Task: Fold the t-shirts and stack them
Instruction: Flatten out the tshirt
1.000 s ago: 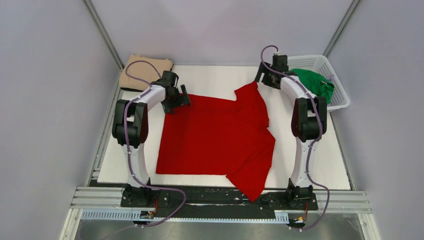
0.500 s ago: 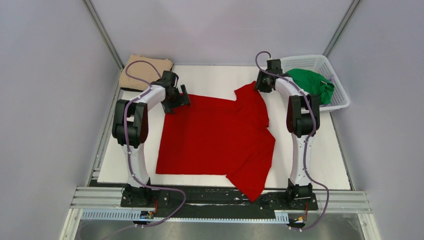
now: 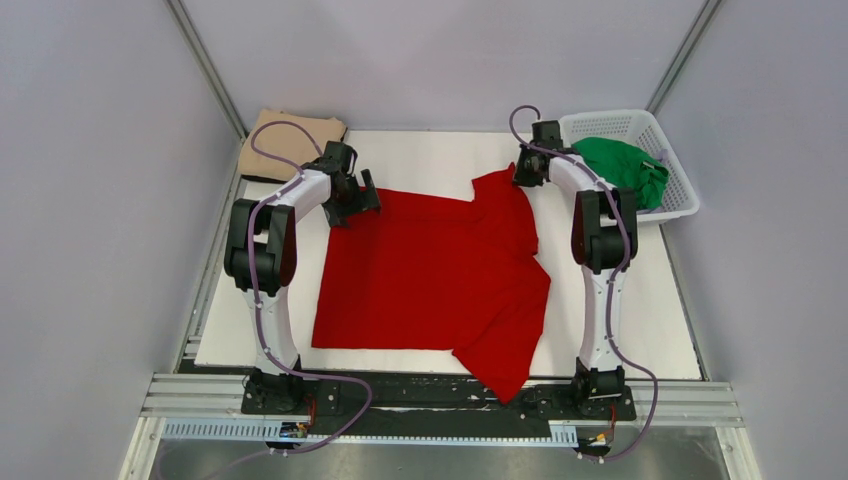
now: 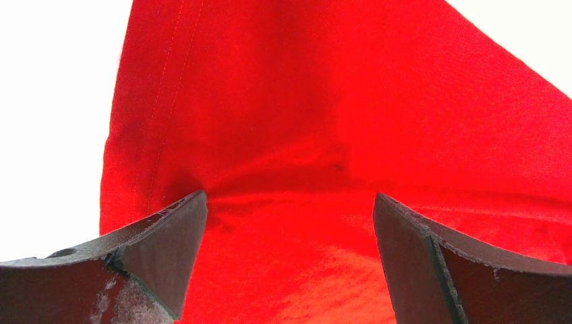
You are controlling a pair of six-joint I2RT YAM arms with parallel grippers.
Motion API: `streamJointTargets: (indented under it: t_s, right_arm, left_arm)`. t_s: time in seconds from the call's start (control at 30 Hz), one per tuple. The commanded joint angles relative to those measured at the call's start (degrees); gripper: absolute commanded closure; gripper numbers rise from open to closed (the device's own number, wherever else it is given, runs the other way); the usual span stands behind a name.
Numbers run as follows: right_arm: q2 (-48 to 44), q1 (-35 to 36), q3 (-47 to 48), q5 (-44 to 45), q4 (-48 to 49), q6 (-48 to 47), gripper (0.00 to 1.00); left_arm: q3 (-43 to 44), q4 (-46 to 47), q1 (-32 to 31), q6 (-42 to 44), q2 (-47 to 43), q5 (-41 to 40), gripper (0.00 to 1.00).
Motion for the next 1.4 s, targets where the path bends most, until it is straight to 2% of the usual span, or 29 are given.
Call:
streamJointTargets:
  t_s: [0.0, 0.23, 0.4, 0.47, 0.6, 0.67, 0.7, 0.77, 0.8, 0.93, 1.03, 1.17, 1.27, 1.37]
  right_arm:
    - [-3.0, 1.1, 2.1, 7.5, -0.5, -2.2, 1.0]
    - [-8.6, 4.2, -0.7, 20.8, 0.0, -5.7, 1.0]
    - [-5.6, 4.7, 2.1, 24.8, 0.4, -6.7, 1.0]
    - [-2.8, 4.7, 4.6, 26.1, 0.3, -7.6, 0.95]
    - [-0.2, 4.7, 9.0, 29.0, -1.7, -7.6, 0.71]
    - [-1.3, 4.8, 9.8, 30.5, -2.1, -7.5, 0.47]
    - [-2.3, 5.0, 9.7, 31.7, -2.2, -7.3, 0.29]
    - [-4.9, 5.6, 8.6, 33.1, -2.2, -6.8, 0.08]
    - [-6.5, 5.9, 7.3, 32.7, -2.2, -6.3, 0.01]
    - [-14.2, 7.3, -1.2, 25.6, -2.3, -0.6, 0.0]
    - [-20.4, 7.7, -9.8, 14.6, -2.1, 6.0, 0.0]
    - [-23.7, 8.1, -17.9, 4.3, -1.5, 11.3, 0.0]
    - [-22.6, 8.5, -20.3, 3.0, -1.0, 12.3, 0.0]
    - [-20.2, 8.5, -20.4, 5.3, -1.2, 12.4, 0.0]
  left_arm:
    - [2.0, -0.7, 0.3, 0.4, -0.6, -0.1, 0.0]
    - [2.1, -0.5, 0.3, 0.4, -0.5, -0.4, 0.0]
    - [3.0, -0.6, 0.3, 0.4, 0.3, -0.4, 0.0]
    - [3.4, -0.6, 0.3, 0.4, 0.7, -0.3, 0.0]
    - [4.7, -0.7, 0.3, 0.4, 1.0, -0.2, 0.0]
    - [5.5, -1.3, 0.3, 0.6, 0.8, -0.4, 0.0]
    - [5.7, -1.4, 0.3, 0.6, 0.5, -0.6, 0.0]
    - [6.1, -1.3, 0.3, 0.6, -0.4, -0.5, 0.0]
    - [6.1, -1.1, 0.3, 0.6, -0.7, -0.3, 0.0]
    - [5.5, -0.2, 0.2, 0.4, -2.8, 1.0, 0.0]
    - [4.0, 0.6, 0.1, 0.3, -4.0, 3.1, 0.0]
    - [1.5, 1.3, 0.0, 0.3, -4.5, 4.2, 0.0]
    - [-0.6, 2.6, 0.0, 0.1, -3.9, 4.5, 0.0]
    - [-1.1, 2.4, 0.0, 0.0, -2.3, 4.3, 0.0]
